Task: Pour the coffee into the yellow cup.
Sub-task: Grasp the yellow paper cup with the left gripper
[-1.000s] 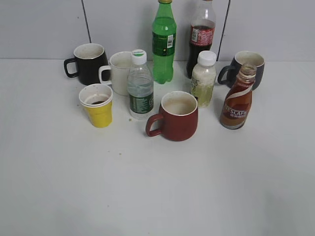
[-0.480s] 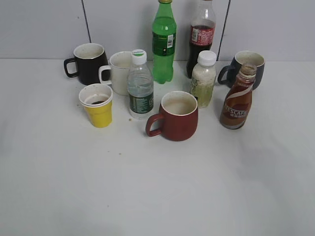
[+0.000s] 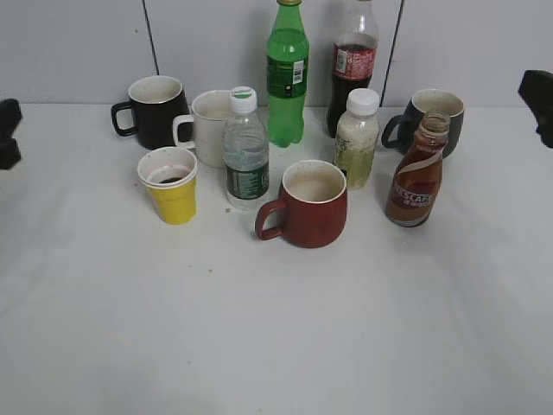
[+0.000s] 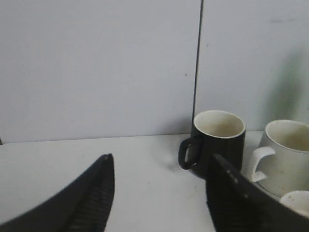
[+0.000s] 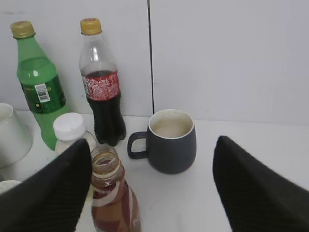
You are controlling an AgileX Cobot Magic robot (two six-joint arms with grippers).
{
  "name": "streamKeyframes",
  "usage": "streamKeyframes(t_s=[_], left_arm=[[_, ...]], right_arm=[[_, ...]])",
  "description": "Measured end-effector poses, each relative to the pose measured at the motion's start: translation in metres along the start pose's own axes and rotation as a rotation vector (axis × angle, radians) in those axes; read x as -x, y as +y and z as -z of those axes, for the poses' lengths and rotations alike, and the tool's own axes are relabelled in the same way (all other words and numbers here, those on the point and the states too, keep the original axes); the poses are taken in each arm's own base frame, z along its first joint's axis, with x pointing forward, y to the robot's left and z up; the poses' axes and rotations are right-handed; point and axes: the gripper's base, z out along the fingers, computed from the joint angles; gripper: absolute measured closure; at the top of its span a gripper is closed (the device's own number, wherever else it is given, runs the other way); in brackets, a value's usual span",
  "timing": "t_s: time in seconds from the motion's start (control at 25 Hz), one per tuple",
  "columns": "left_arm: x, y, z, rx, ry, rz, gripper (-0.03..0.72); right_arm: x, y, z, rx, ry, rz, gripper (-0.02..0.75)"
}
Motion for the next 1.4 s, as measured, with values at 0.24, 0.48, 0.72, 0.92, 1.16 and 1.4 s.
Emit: streamKeyframes(t_s=[0.24, 0.48, 0.72, 0.92, 1.16, 1.4], left_arm=[[-0.042, -0.02, -0.024, -0.204, 0.011, -0.107, 0.235], [-0.077, -0.032, -0.032, -0.336, 0.047, -0.114, 0.235], [-0.104, -0.038, -0.038, -0.414, 0.13, -0.117, 0.198], [-0.121, -0.039, -0.05, -0.42, 0.171, -0.109, 0.155], [-0.134, -0.043, -0.072, -0.478, 0.168, -0.125, 0.149], [-0.142, -0.048, -0.09, -0.54, 0.147, -0.148, 0.14]], right_arm=[[-0.027, 0.006, -0.025, 0.067, 0.015, 0.032, 0.151], [-0.068, 0.01, -0.025, 0.126, -0.01, 0.04, 0.151], [-0.112, 0.01, -0.03, 0.149, 0.065, 0.056, 0.151], [-0.15, 0.012, -0.039, 0.188, 0.205, 0.11, 0.151], [-0.163, 0.013, -0.052, 0.197, 0.239, 0.119, 0.151], [-0.16, 0.013, -0.06, 0.204, 0.21, 0.123, 0.151]])
